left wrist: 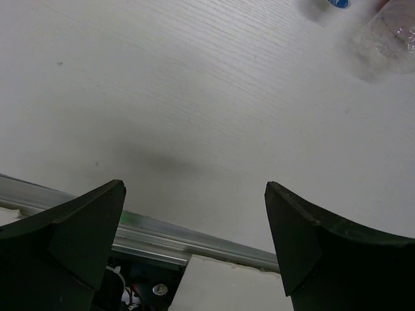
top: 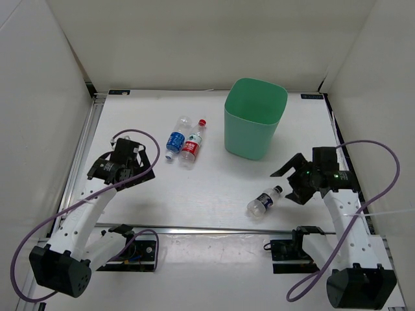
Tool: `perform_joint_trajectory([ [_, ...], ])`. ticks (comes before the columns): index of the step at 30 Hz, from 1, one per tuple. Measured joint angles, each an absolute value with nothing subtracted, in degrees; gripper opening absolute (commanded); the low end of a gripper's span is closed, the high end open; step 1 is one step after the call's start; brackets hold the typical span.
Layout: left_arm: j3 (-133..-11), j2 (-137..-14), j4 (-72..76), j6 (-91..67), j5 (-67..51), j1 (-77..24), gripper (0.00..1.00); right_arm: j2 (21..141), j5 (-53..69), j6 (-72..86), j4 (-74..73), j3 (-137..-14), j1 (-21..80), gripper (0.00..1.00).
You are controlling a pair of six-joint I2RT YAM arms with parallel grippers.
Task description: Put the plastic bottles in the bin
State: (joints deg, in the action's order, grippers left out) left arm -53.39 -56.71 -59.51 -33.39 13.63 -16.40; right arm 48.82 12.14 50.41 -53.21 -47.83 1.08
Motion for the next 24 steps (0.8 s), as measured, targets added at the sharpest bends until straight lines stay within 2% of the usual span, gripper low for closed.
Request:
perform_joint_trajectory([
  [9, -53.2, -56.4, -59.1, -33.4, 12.8, -16.7, 1.0, 52.0, 13.0, 49.8, -53.8, -40.6, 1.1, 1.0],
  [15, -52.9, -55.6, -59.4, -33.4, 12.6, -16.7, 1.0, 58.1, 13.5, 49.6, -50.5, -35.2, 1.1, 0.99],
  [19, -52.7, -55.6, -59.5, -33.4, 12.3, -16.7, 1.0, 62.2, 13.7, 49.7, -46.9, -34.3, 1.6, 0.87],
  [21, -52.3, -55.5, -59.4, -33.4, 11.9, -16.7, 1.0, 65.4, 13.8, 49.3, -45.0, -34.4, 2.2, 0.76],
  [22, -52.0, -55.5, -59.5, -33.4, 11.8, -16.7, 1.0, 67.4, 13.8, 49.0, -44.2, -34.7, 2.6, 0.7],
  [23, -51.8, -55.5, -59.5, -33.4, 11.5, -16.7, 1.0, 69.5, 13.7, 48.7, -43.6, -35.1, 3.1, 0.56],
  [24, -51.7, -55.5, -59.5, -33.4, 11.3, -16.7, 1.0, 71.5, 13.6, 48.5, -43.2, -35.7, 3.7, 0.5],
])
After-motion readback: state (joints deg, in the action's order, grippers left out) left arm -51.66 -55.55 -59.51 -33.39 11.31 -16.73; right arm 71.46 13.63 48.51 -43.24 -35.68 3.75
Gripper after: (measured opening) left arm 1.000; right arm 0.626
